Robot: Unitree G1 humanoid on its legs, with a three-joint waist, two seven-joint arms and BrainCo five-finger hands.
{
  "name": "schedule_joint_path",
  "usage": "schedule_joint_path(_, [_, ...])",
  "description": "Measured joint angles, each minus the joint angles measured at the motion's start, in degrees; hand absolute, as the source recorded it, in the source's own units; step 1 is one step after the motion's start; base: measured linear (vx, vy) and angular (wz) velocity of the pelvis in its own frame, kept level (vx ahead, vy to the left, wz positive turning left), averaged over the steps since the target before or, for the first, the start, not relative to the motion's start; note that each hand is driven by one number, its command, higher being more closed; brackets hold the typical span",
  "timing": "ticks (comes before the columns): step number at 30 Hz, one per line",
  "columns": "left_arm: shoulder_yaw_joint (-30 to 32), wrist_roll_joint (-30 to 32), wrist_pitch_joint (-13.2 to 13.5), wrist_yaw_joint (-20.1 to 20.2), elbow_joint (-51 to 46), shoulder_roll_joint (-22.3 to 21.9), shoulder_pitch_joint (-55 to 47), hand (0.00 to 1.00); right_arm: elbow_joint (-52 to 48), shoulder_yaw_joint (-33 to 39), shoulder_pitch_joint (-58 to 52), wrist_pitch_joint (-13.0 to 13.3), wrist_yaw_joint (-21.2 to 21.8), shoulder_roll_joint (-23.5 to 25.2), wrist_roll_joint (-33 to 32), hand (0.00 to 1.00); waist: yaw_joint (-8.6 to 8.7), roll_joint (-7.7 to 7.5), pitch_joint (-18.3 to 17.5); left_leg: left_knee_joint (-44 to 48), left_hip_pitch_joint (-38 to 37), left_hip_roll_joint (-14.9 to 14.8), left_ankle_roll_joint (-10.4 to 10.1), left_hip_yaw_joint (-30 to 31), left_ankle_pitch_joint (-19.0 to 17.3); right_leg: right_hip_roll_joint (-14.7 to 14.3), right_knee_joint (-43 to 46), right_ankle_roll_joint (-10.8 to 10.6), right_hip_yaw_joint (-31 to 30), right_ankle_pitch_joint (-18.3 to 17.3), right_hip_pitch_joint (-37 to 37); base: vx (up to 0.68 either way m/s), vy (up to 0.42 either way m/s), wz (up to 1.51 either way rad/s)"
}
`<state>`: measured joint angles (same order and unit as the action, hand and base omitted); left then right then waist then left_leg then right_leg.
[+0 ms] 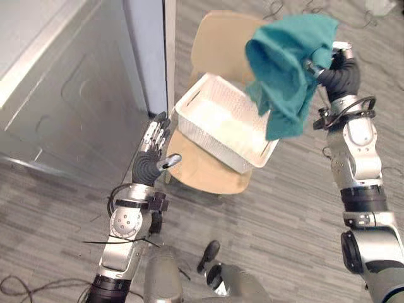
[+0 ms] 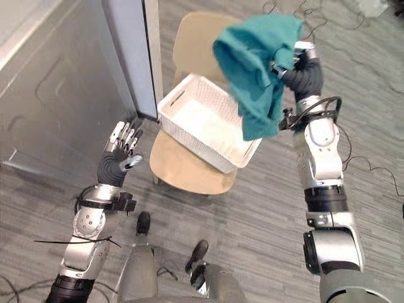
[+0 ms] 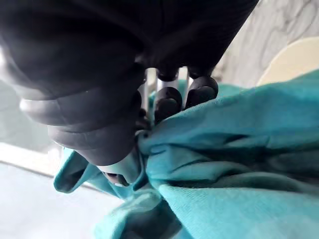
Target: Pick up the laundry basket with both hands and put the clothes into the washing machine.
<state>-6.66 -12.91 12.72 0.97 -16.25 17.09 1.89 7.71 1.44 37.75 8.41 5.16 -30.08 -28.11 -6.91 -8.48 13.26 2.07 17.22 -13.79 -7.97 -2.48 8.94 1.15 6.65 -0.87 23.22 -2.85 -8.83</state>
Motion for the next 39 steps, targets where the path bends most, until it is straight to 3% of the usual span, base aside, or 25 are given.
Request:
schedule_joint_path(6, [-4.46,7.82,0.02,0.70,2.97,8.21,10.81,0.00,-7.77,-4.13,-2.23,0.00,6.40,-1.48,-8.45,1.00,2.20,0.32,-3.25,-1.78,-2.80,0.01,0.00,-2.02,0.02,-0.07,-1.68,-0.47,-1.61,0.69,1.53,0.03,0.003,-0.12])
schedule_joint_path(8, [-5.55,7.70,-0.10,2.05,6.36,8.64,13.74,0.00,-9.17,-5.29,-2.19,-0.01,7.14,-1.79,-10.40,1.00,2.31,0.34,-3.62,-2.08,-3.28,0.11,0.02,-2.72,0.03,-0.02,-2.22,-0.71,-2.54,1.15,1.58,0.00,0.027,-0.20])
schedule_joint_path(10, [-7.50,1.87,-1.66,4.11,15.31,9.14,18.99,0.00,-9.96,-8.10,-1.89,-0.05,7.62,-1.81,-13.91,1.00,2.89,0.33,-3.70,-2.16,-3.70,0.32,0.03,-3.57,0.04,0.11,-3.13,-0.81,-3.25,1.99,1.84,-0.01,0.043,-0.18])
schedule_joint_path(13, [-9.36,-4.53,-3.85,4.17,21.34,9.12,22.79,0.00,-10.28,-11.56,-1.41,-0.38,7.65,-1.81,-17.06,1.00,3.05,0.52,-3.79,-2.17,-3.85,0.39,0.05,-4.37,0.06,0.10,-4.21,-0.87,-4.13,3.01,1.77,-0.03,0.036,-0.19])
schedule_joint_path(19, [-14.59,-18.25,-5.08,4.28,23.62,9.22,29.31,0.00,-10.29,-17.27,1.17,-1.38,8.21,-1.79,-21.60,1.00,3.25,2.76,-4.99,-2.23,-4.10,0.91,0.07,-4.80,0.07,0.59,-4.87,-1.14,-4.62,3.93,1.79,-0.02,0.034,-0.06])
schedule_joint_path(31, [-24.31,-28.77,-6.13,5.22,23.62,14.23,40.08,0.00,-12.15,-24.48,1.47,-2.33,9.87,-0.70,-25.90,1.00,4.79,3.94,-5.59,-4.50,-4.68,3.07,1.34,-4.43,1.27,2.05,-5.02,-2.01,-4.44,4.77,1.56,-0.01,0.039,0.03])
schedule_joint_path(38, [-24.99,-30.45,-5.96,4.70,23.59,14.02,40.86,0.00,-13.16,-26.18,2.92,-2.32,9.59,0.54,-26.56,1.00,5.81,4.09,-5.59,-5.47,-5.00,4.14,1.87,-4.51,1.67,3.00,-5.12,-2.34,-4.43,4.98,1.52,0.01,0.035,0.02])
schedule_joint_path(39, [-24.89,-30.39,-5.93,4.59,23.59,13.69,40.86,1.00,-13.16,-26.17,2.92,-2.28,9.50,0.77,-26.57,1.00,5.85,4.09,-5.60,-5.52,-5.00,4.17,1.90,-4.54,1.69,3.03,-5.17,-2.39,-4.46,5.02,1.51,0.00,0.000,0.00])
